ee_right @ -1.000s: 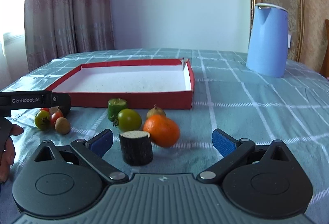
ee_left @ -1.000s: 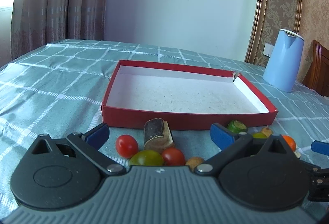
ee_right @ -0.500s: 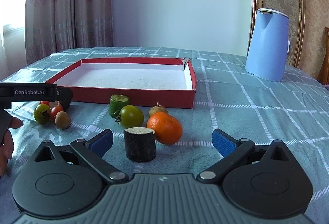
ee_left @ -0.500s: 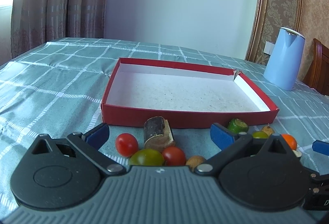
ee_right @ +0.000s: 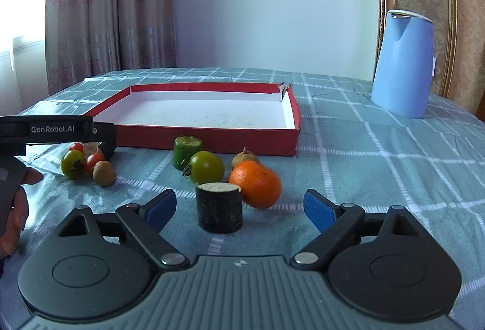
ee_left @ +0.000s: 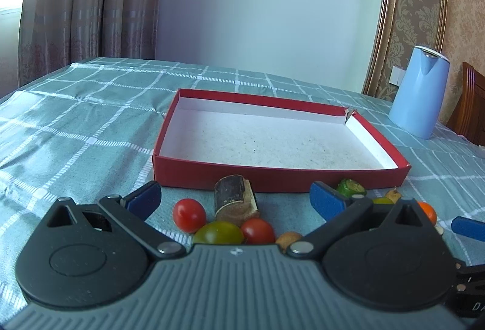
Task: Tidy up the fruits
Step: 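Move the right tool toward the dark eggplant slice with fingers open, then close the right tool on the dark eggplant slice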
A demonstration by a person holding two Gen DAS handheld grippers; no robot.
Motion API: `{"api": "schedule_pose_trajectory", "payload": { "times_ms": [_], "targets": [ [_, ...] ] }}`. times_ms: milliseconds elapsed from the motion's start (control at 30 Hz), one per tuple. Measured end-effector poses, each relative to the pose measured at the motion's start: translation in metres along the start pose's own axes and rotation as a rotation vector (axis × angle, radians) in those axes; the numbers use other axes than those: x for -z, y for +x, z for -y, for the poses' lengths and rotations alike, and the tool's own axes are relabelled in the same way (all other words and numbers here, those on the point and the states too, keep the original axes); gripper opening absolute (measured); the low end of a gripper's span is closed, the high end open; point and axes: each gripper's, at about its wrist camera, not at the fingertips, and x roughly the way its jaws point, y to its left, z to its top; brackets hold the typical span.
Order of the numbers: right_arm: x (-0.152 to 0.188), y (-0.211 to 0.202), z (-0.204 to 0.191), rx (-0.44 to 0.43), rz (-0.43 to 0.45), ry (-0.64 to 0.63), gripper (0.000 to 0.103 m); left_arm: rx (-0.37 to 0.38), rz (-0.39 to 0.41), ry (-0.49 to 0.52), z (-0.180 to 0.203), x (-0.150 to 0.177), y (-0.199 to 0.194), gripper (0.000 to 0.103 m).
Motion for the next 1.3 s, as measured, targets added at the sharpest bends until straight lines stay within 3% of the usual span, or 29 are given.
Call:
{"api": "schedule_pose_trajectory", "payload": {
  "times_ms": [333,467,700,1000,1033,1300],
  "targets": [
    [0.0,0.001,-0.009,-0.007,-0.01,-0.044,0.091,0.003,-0.003,0.006,-0.001,-0.001,-0.001,0.103],
    [-0.002,0.009,-0.015,-0.02,-0.041,-0.054,0.071,0.013,-0.006,-0.002,-0.001,-0.001,-0.001,0.103],
    [-0.003,0.012,-0.019,-0.006,-0.039,-0.068,0.067,0.013,-0.009,-0.002,-0.001,-0.001,0.0,0.103],
    [0.0,0.008,-0.018,0.013,-0.02,-0.072,0.041,-0.001,-0.011,-0.015,-0.003,-0.001,0.0,0.103],
    [0.001,0.007,-0.018,-0.032,-0.021,-0.064,0.033,-0.005,-0.007,-0.022,-0.004,-0.001,-0.001,0.103],
    [0.002,0.007,-0.015,-0.054,-0.014,-0.045,0.032,-0.056,0.037,-0.073,-0.027,-0.002,-0.016,0.103]
  ]
}}
